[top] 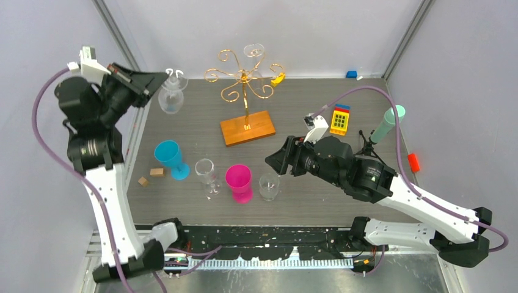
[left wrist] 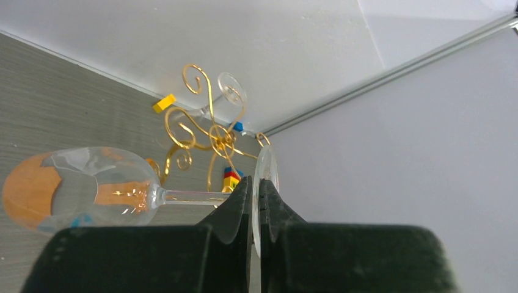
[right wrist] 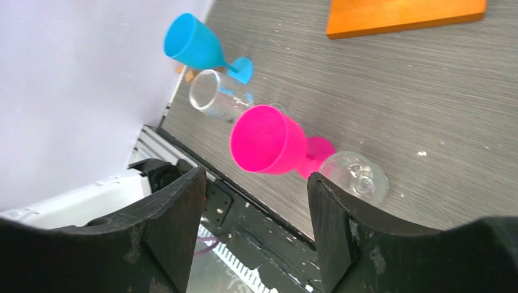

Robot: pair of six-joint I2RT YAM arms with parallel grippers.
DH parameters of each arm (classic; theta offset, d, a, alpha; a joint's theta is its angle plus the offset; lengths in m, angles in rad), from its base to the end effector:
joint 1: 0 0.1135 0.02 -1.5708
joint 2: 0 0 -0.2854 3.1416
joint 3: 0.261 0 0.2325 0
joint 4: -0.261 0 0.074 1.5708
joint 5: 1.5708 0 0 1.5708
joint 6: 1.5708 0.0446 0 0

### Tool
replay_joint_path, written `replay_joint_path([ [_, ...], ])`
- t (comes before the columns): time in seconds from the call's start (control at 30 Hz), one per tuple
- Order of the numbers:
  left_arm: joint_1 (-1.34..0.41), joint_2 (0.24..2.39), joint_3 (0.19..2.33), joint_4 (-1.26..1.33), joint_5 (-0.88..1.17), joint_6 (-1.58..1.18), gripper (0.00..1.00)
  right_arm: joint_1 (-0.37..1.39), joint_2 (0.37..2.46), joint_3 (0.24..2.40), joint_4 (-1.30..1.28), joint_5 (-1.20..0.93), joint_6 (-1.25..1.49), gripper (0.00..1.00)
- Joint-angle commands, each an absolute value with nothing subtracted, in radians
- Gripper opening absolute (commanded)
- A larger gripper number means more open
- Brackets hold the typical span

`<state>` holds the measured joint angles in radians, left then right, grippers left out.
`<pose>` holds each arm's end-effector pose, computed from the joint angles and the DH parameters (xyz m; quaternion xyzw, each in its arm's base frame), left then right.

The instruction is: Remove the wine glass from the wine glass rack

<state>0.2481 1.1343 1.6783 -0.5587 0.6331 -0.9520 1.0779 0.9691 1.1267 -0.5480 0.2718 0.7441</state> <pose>0.1717 0.0163 0.5381 -0.2019 0.6820 -0.4381 0.5497 0.0953 0.1521 0.3988 -0.0624 0.8243 0.3667 0.4269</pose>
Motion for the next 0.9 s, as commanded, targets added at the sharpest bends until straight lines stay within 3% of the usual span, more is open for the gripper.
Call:
replay_joint_path([
  [0.0,0.247,0.981,1.553,-0.53,0.696,-1.065,0.0,1.077,0.935,1.108,-0.337,0.204,0.713,0.66],
  [0.13,0.247,0.883,1.413,-0.3,0.838,-1.324,0.0,1.078,0.929,1.111,-0.213,0.172,0.649,0.64],
  [0.33,0.171,0.811,1.366,-0.282,0.838,-1.432,0.0,1.078,0.923,1.075,-0.037,0.146,0.566,0.66],
  [0.47,0.119,0.806,1.274,-0.14,0.875,-1.572,0.0,1.078,0.917,1.047,0.068,0.059,0.472,0.66],
  [0.87,-0.124,0.89,1.18,0.022,0.832,-1.649,0.0,1.078,1.015,1.213,-0.043,0.014,0.22,0.63],
])
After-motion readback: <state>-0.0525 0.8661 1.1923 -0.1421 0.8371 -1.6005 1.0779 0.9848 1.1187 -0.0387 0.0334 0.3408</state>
